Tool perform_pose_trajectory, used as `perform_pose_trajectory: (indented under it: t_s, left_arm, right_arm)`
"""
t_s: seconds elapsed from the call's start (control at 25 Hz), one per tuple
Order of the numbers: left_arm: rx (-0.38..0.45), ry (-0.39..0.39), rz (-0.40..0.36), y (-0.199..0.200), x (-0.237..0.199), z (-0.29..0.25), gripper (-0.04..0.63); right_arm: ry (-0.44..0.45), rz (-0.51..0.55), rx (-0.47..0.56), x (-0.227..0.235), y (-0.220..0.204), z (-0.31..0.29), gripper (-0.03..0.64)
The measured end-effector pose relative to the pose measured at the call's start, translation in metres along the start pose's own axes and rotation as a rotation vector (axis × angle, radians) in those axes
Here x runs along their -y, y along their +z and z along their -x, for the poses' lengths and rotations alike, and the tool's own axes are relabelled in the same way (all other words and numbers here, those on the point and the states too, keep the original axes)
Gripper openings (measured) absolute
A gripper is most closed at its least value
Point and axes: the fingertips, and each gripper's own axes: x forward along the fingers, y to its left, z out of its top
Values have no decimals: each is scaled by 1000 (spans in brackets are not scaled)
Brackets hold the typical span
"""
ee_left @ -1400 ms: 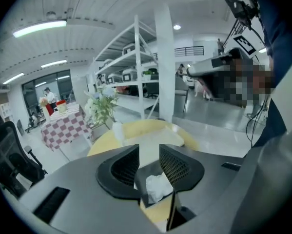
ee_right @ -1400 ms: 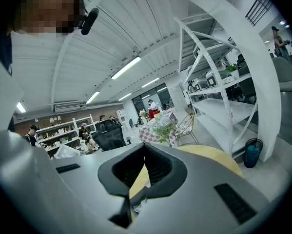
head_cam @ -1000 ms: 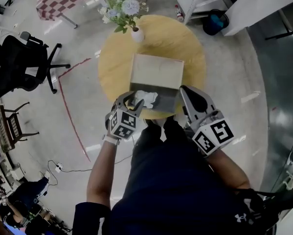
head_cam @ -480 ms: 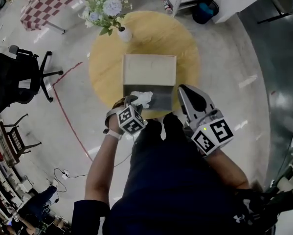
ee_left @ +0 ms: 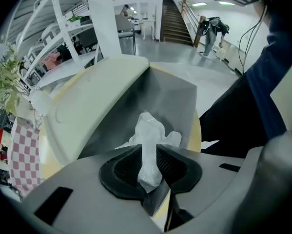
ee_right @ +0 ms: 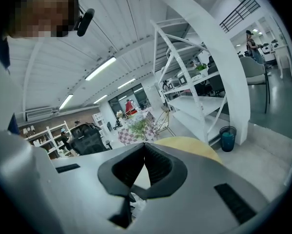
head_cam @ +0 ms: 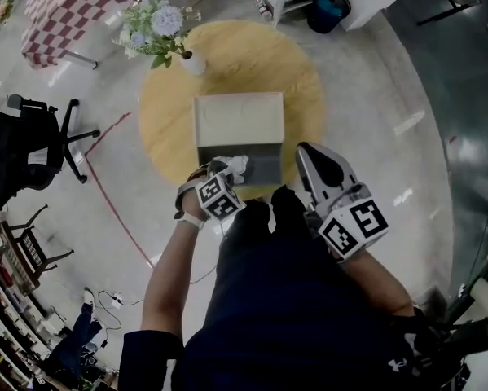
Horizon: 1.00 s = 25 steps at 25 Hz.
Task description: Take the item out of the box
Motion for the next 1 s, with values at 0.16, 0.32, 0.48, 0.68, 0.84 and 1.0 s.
perform_pose_trajectory:
  t_s: [0.16,0.32,0.48,0.68,0.84,1.0]
  left_arm:
    - [-11,8,-6,-1,-3,-4,81]
    - [-13,2,10,0,-5,-6,79]
    - [-14,-1,20,0,-4,-5,56]
    - [24,54,47,3,-9,5,23]
    - [57,71,66,6,-10,17,21]
    - [89,111,78,10,-13,32,20]
  right_arm:
    - [-10,-12,2,2,0,3,12]
    - [-10,-17,-1,3,-1,3,12]
    - [2,-12,-8,0,-2,-1,12]
    - [21,-6,-20,-7,-4,-5,11]
    - [37,0,-27,-12,-4,-7,12]
    - [60,11,-33,-18,-4,-10,12]
